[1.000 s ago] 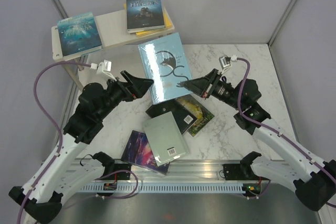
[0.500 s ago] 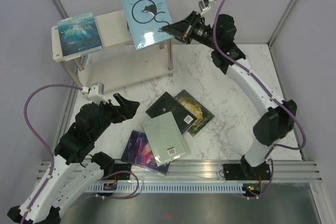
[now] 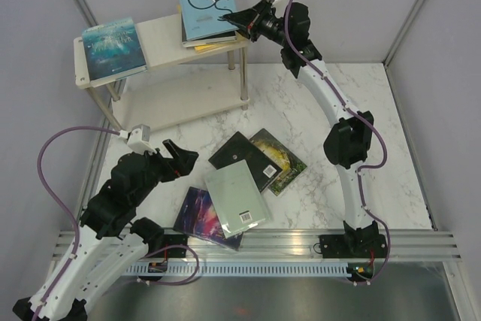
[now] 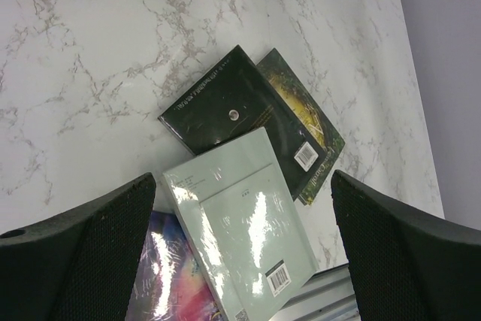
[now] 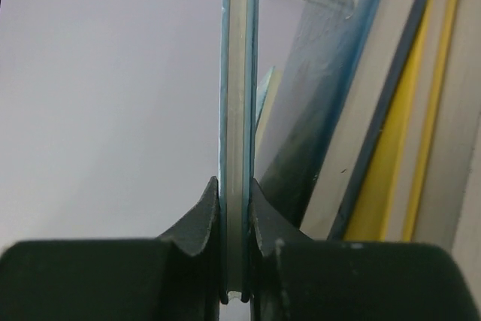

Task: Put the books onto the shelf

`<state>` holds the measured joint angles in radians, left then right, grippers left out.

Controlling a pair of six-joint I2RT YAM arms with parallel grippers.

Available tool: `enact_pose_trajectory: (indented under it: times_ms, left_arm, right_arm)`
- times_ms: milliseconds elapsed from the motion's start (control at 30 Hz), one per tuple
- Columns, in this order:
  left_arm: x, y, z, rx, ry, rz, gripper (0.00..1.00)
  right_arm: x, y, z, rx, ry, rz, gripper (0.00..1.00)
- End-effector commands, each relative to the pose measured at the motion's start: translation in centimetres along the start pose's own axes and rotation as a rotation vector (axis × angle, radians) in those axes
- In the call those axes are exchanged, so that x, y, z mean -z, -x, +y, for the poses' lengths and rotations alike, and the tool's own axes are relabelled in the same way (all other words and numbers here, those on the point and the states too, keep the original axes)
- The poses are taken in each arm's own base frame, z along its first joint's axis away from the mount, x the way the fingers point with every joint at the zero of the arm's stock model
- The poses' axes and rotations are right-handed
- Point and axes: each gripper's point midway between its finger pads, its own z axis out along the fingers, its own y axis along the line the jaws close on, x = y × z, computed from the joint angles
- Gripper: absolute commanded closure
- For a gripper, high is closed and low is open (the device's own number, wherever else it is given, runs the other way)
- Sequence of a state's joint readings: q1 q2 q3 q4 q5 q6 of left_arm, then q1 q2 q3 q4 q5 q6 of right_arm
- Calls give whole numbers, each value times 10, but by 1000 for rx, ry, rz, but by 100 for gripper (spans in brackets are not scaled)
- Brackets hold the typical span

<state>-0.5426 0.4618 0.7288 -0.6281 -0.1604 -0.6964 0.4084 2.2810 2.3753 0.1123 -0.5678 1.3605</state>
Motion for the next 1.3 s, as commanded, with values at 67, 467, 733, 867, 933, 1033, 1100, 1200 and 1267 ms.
enact_pose_trajectory:
  times_ms: [67, 467, 733, 867, 933, 1033, 1100, 1200, 1267]
  left_arm:
    - [-4, 3, 8, -22, 36, -24, 1]
    - [-7, 2, 8, -20, 33, -25, 1]
    - [-8, 0, 9, -21, 38, -19, 1]
    - [-8, 0, 10, -21, 39, -18, 1]
    - [-9, -1, 10, -20, 39, -17, 1]
    - [-9, -1, 9, -20, 39, -15, 1]
    - [-10, -2, 9, -21, 40, -9, 1]
    - [-11, -2, 10, -23, 41, -8, 1]
    - [-10, -2, 9, -22, 39, -11, 1]
  right_arm:
    - [13, 30, 68, 71, 172, -98, 62]
    - [23, 42, 16, 102, 39, -72, 2]
    - [35, 53, -4, 104, -16, -75, 2]
    - [44, 66, 5, 91, 51, -100, 2]
    - [49, 70, 4, 59, 69, -108, 14]
    - [53, 74, 12, 61, 124, -123, 48]
    - [53, 75, 15, 71, 138, -128, 62]
    - [54, 76, 17, 68, 155, -135, 80]
    - [53, 77, 18, 60, 165, -137, 80]
